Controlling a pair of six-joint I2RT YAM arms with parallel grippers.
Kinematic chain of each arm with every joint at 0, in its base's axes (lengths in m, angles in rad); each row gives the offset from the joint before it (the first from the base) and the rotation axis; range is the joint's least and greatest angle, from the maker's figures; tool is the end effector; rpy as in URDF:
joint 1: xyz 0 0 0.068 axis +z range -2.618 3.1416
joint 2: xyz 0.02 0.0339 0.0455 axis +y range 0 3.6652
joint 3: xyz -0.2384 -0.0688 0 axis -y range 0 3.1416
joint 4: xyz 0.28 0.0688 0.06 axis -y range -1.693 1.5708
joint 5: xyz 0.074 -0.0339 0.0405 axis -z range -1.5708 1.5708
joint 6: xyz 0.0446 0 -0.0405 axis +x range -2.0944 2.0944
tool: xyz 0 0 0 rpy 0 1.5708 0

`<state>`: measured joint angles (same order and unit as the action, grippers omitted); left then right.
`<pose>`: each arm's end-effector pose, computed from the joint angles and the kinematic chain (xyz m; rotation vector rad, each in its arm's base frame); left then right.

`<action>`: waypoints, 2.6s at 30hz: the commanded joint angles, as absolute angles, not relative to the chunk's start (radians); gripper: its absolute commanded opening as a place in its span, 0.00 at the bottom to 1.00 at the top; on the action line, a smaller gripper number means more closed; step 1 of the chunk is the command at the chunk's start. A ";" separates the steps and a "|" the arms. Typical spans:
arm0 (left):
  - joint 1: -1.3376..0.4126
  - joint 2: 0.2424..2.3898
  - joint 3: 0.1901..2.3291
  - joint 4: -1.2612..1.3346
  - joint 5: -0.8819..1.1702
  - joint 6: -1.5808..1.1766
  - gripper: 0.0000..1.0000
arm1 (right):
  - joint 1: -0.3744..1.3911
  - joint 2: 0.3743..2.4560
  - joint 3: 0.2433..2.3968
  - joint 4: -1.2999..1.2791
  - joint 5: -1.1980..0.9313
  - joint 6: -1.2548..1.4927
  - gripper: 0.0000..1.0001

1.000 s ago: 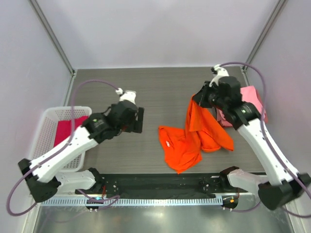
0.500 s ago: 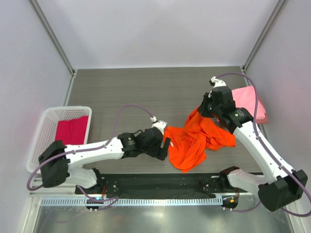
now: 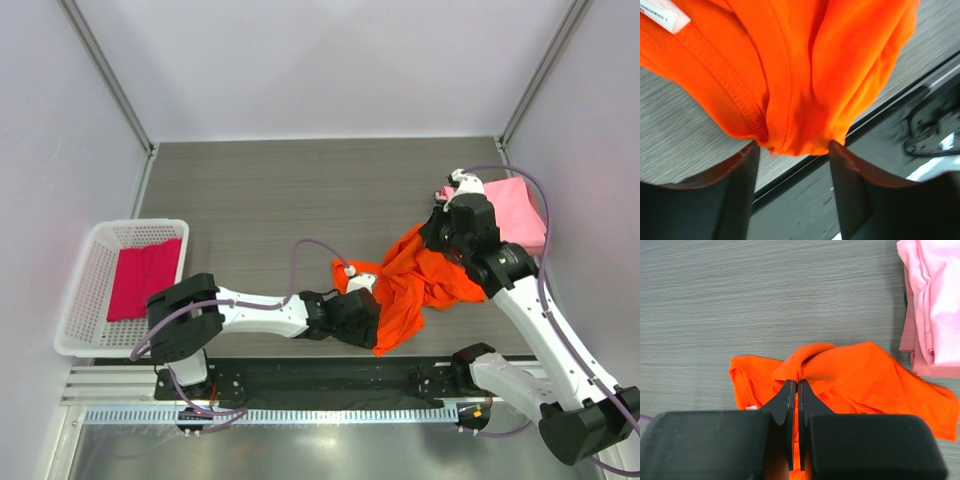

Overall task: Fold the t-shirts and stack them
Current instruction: Flatten the tshirt out

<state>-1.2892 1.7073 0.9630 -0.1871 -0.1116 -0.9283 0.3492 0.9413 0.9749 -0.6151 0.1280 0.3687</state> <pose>0.1075 -0.3537 0.1092 0.4303 2.6334 -0.7242 0.2428 0.0823 0.3106 0.0957 2.1580 0.2795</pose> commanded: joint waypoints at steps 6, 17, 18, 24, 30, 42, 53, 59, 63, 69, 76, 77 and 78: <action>-1.264 1.687 0.940 -0.135 -0.201 -1.040 0.37 | 0.345 0.888 0.957 -0.583 0.140 0.364 0.04; -1.145 1.533 0.848 -0.074 -0.201 -0.991 0.00 | 0.345 0.879 0.942 -0.572 0.136 0.374 0.02; -1.123 1.475 0.836 -0.083 -0.169 -0.980 0.00 | 0.345 0.882 0.942 -0.572 0.141 0.376 0.01; -0.755 1.189 0.867 -0.269 -0.037 -0.867 0.00 | 0.344 0.942 0.972 -0.569 0.198 0.377 0.01; -0.418 1.026 1.175 -0.575 -0.045 -0.712 0.00 | 0.313 0.995 1.066 -0.569 0.230 0.383 0.01; -0.244 0.997 1.666 -0.825 0.066 -0.632 0.00 | 0.287 0.950 1.423 -0.678 0.014 0.339 0.01; -0.245 0.848 1.752 -0.960 0.009 -0.638 0.00 | 0.287 0.802 1.594 -0.900 -0.183 0.316 0.01; -0.245 1.006 1.623 -0.875 -0.087 -0.615 0.00 | 0.287 0.937 1.412 -0.789 -0.118 0.360 0.01; -0.218 1.168 1.499 -0.760 -0.091 -0.647 0.00 | 0.284 1.130 1.255 -0.615 -0.239 0.420 0.10; -0.198 1.293 1.367 -0.571 -0.023 -0.718 0.60 | 0.282 1.229 1.126 -0.494 -0.221 0.462 0.71; -0.199 1.195 1.234 -0.560 0.043 -0.703 0.89 | 0.285 1.098 0.867 -0.509 -0.247 0.460 0.67; -0.199 1.152 1.177 -0.560 0.081 -0.703 0.89 | 0.288 1.071 0.818 -0.521 -0.242 0.469 0.65; -0.199 1.132 1.151 -0.563 0.095 -0.707 0.89 | 0.293 1.060 0.795 -0.528 -0.217 0.480 0.63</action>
<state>-0.2035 1.2274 1.2163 -0.6140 0.0120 -0.7033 0.2844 1.0992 0.8631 -0.5465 -0.2192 0.4526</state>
